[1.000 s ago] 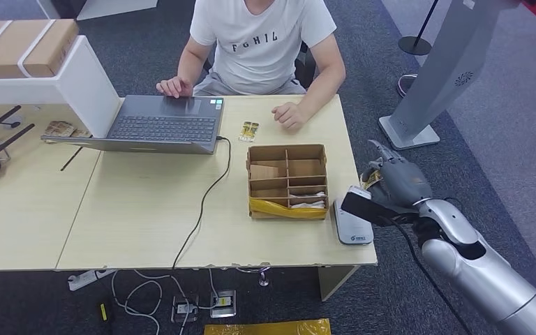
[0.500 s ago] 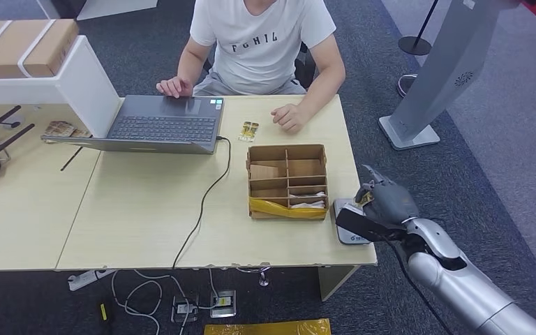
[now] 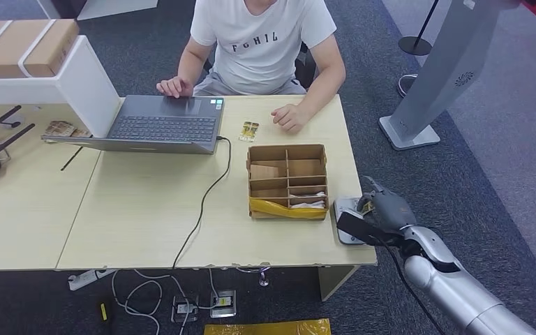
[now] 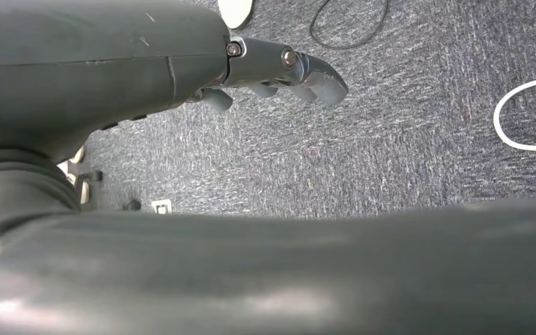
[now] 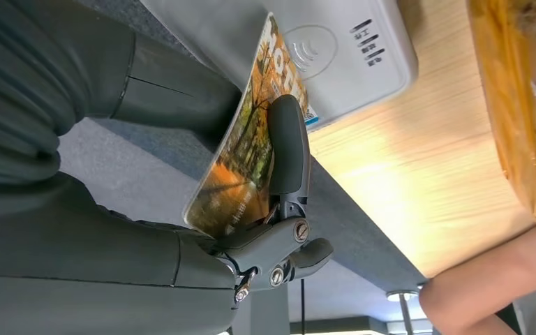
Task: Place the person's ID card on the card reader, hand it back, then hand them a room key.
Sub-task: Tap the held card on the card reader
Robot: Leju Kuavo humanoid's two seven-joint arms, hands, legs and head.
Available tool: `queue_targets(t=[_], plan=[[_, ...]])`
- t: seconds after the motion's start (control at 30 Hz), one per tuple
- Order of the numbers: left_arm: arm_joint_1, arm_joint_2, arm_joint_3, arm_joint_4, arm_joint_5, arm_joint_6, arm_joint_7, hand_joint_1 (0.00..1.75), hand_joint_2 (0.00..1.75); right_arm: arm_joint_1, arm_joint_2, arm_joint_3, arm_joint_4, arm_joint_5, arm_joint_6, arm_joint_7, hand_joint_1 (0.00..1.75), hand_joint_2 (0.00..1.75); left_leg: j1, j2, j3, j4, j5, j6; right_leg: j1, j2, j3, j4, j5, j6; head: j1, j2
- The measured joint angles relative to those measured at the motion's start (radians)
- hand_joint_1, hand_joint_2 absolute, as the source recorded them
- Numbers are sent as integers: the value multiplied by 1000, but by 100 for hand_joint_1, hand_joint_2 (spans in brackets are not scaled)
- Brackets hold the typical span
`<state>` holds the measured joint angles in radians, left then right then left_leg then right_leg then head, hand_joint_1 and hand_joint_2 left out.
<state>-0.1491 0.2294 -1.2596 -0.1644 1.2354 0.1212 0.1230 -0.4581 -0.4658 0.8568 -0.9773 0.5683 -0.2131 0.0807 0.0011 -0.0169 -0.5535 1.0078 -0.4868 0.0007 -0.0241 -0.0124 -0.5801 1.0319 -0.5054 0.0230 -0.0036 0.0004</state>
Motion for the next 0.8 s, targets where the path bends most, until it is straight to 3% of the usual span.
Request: queue_targets(t=[0.57,0.8], plan=[[0,0,0,0,-1,8,-5,0,0,-3,2,-16,75,-59,-69,-17,175,175,0,1,2,0,0,0,0,2,1,0,1,0,0,0],[0,1,0,0,-20,-10,-19,0,0,-8,-37,-77,-122,-31,-30,83,175,175,0,2,2,0,0,0,0,2,1,0,2,0,0,0]])
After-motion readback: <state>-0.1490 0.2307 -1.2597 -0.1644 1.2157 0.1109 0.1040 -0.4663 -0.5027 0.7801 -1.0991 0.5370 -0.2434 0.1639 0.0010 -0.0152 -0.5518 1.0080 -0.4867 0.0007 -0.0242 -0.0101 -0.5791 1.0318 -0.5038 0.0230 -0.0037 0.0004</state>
